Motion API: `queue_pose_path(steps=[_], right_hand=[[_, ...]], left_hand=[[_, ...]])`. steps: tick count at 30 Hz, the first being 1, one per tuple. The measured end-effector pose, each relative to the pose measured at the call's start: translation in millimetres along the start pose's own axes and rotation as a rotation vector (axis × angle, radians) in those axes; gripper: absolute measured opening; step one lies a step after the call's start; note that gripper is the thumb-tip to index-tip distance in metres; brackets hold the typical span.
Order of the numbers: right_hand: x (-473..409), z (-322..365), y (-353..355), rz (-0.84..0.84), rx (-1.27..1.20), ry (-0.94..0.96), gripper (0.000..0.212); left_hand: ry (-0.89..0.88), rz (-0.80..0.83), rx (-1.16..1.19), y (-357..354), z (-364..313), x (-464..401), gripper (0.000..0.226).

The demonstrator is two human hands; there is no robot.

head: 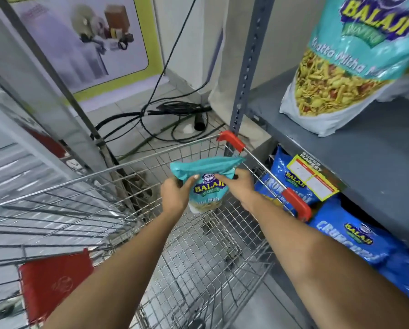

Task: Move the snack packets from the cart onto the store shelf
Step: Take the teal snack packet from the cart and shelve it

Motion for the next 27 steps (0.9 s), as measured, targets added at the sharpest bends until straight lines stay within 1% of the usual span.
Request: queue_pose_path(steps=[2, 3, 5, 8, 10, 16, 19, 21, 23, 25, 26, 27], right_hand=[[21.0, 8.9, 15.7, -0.014, -0.070, 0.037, 0.031], [33.9, 15.9, 24.8, -0.018, -0.122, 0.051, 0.030], [61.9, 35.2, 47.2, -0.040, -0.219, 0.100, 0.023], [111.9, 74.0, 99.7, -0.125, -0.289, 0.219, 0.016], [150.4, 100.2, 147.6, -0.214, -0.299, 0.288, 0.013], [241.9, 139.2, 301.0, -0.545, -0.199, 0.385, 0.010], [269.7, 141.8, 366.9, -0.689, -0.180, 0.403, 0.010], [278.0, 134.8, 402.7, -0.779, -0.187, 0.393, 0.008], [280.2, 125.7, 430.1, -0.854, -0.199, 0.370, 0.006], [275.4, 111.8, 451.1, -0.922, -0.206, 0.334, 0.004], [269.6, 102.8, 459.5, -0.953, -0.216, 0.301, 0.005], [262.0, 93.2, 465.7, -0.972, -0.233, 0.267, 0.015]], left_hand=[[-0.078, 0.024, -0.021, 6.6, -25.2, 13.7, 0.037], [-0.123, 0.043, -0.019, 10.5, -42.1, 20.5, 0.043], [-0.214, 0.107, 0.005, 12.8, -81.1, 36.1, 0.051], [-0.318, 0.201, 0.063, 4.4, -145.8, 65.2, 0.039], [-0.415, 0.243, 0.108, -9.8, -193.7, 86.9, 0.042], [-0.648, 0.509, 0.150, -99.4, -325.9, 161.7, 0.041], [-0.788, 0.616, 0.101, -151.0, -375.3, 190.7, 0.062], [-0.871, 0.659, 0.027, -187.7, -397.4, 203.1, 0.069], [-0.916, 0.712, -0.007, -223.8, -411.3, 210.2, 0.062], [-0.935, 0.767, -0.011, -257.9, -416.8, 212.4, 0.062], [-0.939, 0.778, -0.022, -272.5, -417.8, 210.8, 0.063], [-0.940, 0.776, -0.041, -284.8, -417.4, 208.1, 0.065]])
Point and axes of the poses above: each hand's wrist, its own x-axis away from the middle knuckle, its own y-axis out of the back of the hand, z = x × y, the point moved 8 cm from there along -x, towards the middle knuckle, and after that the axes turned 10 degrees about x, right-handed, at the moved point
